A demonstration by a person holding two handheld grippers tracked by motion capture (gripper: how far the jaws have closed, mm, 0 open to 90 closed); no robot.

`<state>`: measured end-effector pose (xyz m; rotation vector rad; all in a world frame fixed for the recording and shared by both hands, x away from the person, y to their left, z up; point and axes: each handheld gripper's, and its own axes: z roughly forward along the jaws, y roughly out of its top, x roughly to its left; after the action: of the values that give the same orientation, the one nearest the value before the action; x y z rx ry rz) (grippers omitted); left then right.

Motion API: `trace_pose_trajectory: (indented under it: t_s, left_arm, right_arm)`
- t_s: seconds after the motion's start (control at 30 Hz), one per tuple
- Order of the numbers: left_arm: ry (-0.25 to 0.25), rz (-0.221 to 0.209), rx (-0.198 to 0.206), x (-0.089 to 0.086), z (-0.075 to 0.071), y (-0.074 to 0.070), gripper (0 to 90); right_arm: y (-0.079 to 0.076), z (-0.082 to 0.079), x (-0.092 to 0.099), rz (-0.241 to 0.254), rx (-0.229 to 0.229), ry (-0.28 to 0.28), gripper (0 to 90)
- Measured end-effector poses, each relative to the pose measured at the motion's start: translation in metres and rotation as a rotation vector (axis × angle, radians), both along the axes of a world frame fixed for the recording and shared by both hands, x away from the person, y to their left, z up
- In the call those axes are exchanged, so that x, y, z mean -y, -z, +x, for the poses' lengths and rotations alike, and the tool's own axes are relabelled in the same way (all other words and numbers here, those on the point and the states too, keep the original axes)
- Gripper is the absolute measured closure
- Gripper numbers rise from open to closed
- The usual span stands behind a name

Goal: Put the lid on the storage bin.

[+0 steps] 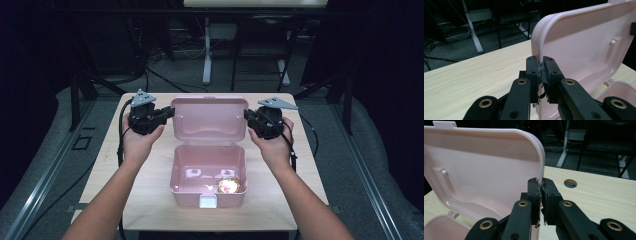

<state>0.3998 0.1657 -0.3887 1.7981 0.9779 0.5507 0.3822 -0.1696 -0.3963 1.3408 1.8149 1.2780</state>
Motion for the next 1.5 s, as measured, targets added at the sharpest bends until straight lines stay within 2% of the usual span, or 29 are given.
trace_pose_trajectory:
  t_s: [0.67,1.3,1.5]
  left_arm:
    - [0.021,0.012,-0.001,-0.003,-0.013,-0.004,82.9]
    - [0.039,0.004,0.014,-0.006,-0.028,-0.005,82.9]
    - [0.051,-0.002,-0.007,-0.008,-0.031,-0.006,82.5]
  right_arm:
    - [-0.004,-0.013,-0.002,-0.013,0.005,-0.006,84.2]
    - [-0.006,-0.026,0.0,-0.024,0.017,-0.028,83.1]
    - [-0.006,-0.03,0.0,-0.026,0.019,-0.034,82.8]
